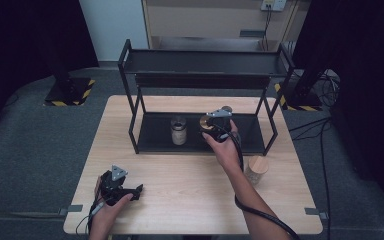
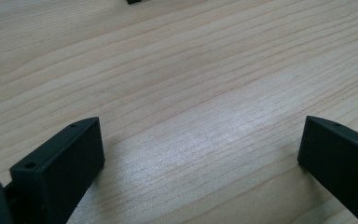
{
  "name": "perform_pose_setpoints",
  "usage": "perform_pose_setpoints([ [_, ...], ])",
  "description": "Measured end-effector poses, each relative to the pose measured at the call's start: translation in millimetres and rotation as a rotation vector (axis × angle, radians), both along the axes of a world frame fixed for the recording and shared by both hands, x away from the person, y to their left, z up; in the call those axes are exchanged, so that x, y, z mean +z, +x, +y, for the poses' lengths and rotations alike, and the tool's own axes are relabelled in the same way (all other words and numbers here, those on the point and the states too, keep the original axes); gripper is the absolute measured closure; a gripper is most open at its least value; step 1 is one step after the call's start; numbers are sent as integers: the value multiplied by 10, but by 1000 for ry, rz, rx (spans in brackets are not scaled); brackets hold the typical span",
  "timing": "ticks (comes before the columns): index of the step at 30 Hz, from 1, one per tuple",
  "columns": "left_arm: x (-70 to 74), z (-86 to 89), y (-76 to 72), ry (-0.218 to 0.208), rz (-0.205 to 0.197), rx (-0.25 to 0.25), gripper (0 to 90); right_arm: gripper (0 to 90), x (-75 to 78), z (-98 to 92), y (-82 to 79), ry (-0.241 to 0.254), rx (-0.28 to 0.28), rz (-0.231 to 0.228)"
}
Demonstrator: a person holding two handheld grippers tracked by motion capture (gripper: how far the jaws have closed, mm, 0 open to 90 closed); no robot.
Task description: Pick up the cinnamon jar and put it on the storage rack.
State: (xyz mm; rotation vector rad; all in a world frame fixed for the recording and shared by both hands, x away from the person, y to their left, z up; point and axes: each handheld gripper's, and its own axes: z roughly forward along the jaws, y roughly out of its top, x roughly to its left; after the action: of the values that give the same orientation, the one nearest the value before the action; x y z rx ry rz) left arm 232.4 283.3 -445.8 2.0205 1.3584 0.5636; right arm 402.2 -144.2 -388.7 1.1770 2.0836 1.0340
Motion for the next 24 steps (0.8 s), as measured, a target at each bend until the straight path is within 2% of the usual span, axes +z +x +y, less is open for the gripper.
perform_pose_setpoints([
  [12,1,0,0,0,0,0,0,256,-63,122,51,2,7,8],
  [24,0,0,0,0,0,0,0,256,-135,141,109,9,-9,28],
])
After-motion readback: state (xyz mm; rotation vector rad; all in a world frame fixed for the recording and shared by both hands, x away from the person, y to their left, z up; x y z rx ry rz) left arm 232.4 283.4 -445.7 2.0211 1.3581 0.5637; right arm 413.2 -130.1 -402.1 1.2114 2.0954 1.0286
